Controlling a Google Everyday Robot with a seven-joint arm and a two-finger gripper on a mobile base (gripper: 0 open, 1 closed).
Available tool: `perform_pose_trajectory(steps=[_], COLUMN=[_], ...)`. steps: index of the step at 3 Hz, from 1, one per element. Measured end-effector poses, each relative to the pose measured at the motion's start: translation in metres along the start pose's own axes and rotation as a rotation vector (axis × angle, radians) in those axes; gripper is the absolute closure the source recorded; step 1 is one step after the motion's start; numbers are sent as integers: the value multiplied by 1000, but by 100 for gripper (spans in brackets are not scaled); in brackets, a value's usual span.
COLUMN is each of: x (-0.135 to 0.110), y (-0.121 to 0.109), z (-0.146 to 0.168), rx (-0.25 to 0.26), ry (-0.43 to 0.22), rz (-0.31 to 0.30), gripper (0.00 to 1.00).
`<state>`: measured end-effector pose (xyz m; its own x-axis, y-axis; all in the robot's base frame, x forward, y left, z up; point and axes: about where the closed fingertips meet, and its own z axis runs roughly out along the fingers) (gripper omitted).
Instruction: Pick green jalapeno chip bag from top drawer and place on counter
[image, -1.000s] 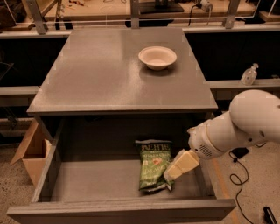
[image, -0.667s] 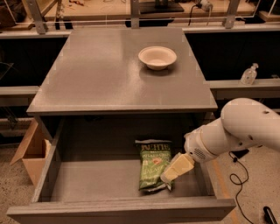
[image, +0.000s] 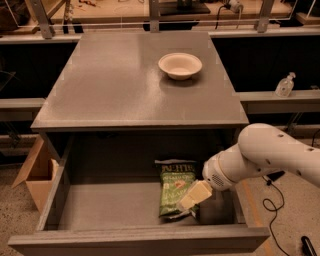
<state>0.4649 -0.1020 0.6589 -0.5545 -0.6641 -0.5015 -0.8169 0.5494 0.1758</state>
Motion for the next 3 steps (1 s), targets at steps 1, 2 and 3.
perform_pose_trajectory(steps=[1,2,3], x=[4,13,18], y=[0,-3,-4], z=[21,35,43], rx=[-16,-20,-24], ry=[16,34,42], rz=[16,40,63], gripper=[0,0,18])
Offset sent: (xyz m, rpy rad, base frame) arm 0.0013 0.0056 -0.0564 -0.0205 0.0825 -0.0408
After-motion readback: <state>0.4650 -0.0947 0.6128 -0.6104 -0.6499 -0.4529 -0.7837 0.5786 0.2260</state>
